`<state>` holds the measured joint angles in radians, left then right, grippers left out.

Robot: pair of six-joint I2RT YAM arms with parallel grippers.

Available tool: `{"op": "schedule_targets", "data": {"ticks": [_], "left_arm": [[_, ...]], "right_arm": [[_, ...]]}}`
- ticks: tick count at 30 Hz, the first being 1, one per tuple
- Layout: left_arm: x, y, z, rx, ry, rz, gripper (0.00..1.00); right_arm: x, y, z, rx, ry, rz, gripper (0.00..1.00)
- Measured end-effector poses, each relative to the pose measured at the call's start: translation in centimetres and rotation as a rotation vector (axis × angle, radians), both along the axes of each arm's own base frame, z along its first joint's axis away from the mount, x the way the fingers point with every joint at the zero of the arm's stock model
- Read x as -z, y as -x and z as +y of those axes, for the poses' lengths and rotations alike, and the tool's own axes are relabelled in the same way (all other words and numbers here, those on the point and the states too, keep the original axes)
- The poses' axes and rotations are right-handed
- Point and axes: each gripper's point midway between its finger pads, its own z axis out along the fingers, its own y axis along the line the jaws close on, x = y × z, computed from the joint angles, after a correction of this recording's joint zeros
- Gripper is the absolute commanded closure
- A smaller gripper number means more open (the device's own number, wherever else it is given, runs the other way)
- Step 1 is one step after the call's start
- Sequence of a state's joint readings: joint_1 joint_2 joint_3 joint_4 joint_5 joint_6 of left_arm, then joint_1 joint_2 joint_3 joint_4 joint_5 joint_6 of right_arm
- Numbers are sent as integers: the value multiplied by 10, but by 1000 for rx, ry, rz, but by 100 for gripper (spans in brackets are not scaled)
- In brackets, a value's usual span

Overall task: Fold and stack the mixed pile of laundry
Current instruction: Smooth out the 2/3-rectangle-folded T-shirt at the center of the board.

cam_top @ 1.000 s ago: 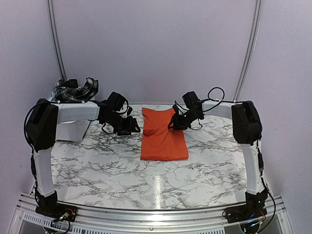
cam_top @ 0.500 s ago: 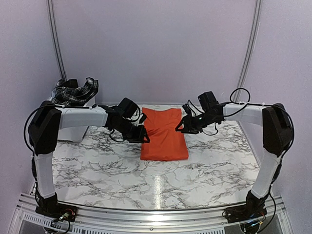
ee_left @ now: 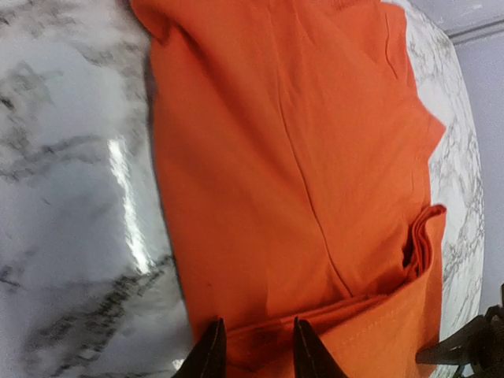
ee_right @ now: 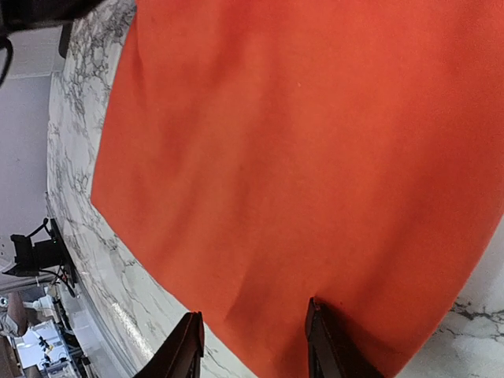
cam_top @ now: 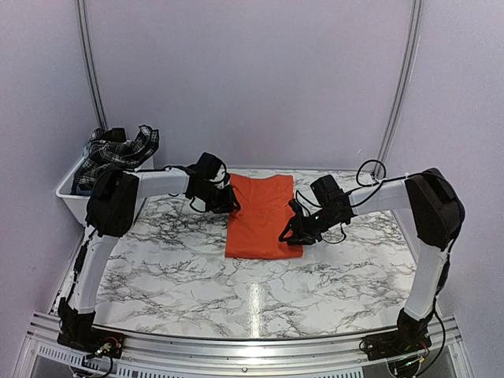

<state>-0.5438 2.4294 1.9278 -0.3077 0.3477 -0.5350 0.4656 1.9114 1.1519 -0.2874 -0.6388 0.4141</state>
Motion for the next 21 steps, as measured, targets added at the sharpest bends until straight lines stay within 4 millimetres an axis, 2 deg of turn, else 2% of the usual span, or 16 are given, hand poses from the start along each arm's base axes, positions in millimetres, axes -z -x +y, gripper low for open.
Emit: {"op": "schedule_targets", "data": {"ticks": [3, 6, 8, 10, 13, 17, 19, 21], "left_arm": [[-17, -26, 15, -58, 12, -41, 59], [-38, -48, 29, -110, 28, -93, 57], [-47, -52, 42, -131, 30, -104, 57], [-54, -43, 53, -137, 26, -97, 57], [-61, 1, 67, -109, -3, -64, 57], [-66, 77, 69, -31, -31, -23, 57], [-60, 109, 69, 3, -43, 2, 57], [-45, 142, 67, 39, -57, 41, 56]], "right_arm": [[13, 9, -5, 1, 17, 33, 61], [16, 12, -5, -3, 11, 35, 61], [15, 13, -5, -4, 9, 32, 60], [12, 15, -7, -5, 9, 30, 59], [-5, 21, -9, -2, 2, 18, 58], [-49, 19, -14, 11, -33, -65, 57], [-57, 17, -19, 25, -32, -84, 56], [-51, 16, -27, 47, -14, -75, 55]]}}
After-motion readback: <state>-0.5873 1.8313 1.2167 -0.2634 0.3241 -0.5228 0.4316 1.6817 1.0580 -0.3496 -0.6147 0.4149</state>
